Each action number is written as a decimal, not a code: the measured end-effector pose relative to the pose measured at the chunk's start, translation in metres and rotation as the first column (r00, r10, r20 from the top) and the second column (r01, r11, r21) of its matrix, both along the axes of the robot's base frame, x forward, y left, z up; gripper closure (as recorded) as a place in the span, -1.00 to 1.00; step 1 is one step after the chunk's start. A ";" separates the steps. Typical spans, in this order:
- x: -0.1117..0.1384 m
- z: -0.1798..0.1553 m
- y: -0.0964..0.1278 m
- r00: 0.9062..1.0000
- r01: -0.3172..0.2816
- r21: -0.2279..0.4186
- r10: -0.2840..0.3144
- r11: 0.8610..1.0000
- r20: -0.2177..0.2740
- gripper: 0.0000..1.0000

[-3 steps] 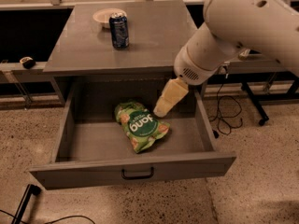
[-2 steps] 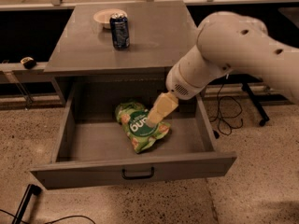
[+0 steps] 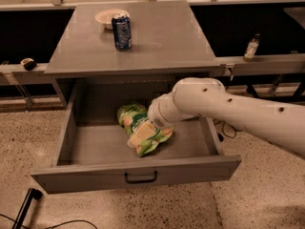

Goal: Pick green rice chip bag from top drawer and place on counter

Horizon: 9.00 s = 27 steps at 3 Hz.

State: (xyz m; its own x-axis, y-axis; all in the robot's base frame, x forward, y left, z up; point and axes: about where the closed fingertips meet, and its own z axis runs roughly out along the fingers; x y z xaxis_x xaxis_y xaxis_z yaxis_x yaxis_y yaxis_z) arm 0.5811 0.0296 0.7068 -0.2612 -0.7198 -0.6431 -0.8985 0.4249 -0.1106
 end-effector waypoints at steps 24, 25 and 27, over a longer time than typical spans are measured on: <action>0.233 0.201 -0.113 0.929 0.362 0.127 -0.369 0.923 0.032 -1.00; 0.219 0.216 -0.121 0.946 0.314 0.136 -0.322 0.940 0.036 -1.00; 0.098 0.331 -0.218 0.919 0.266 -0.110 -0.217 0.958 0.329 -1.00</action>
Offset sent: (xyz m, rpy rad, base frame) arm 0.0578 0.0364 -0.0917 -0.0438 0.0069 -0.0967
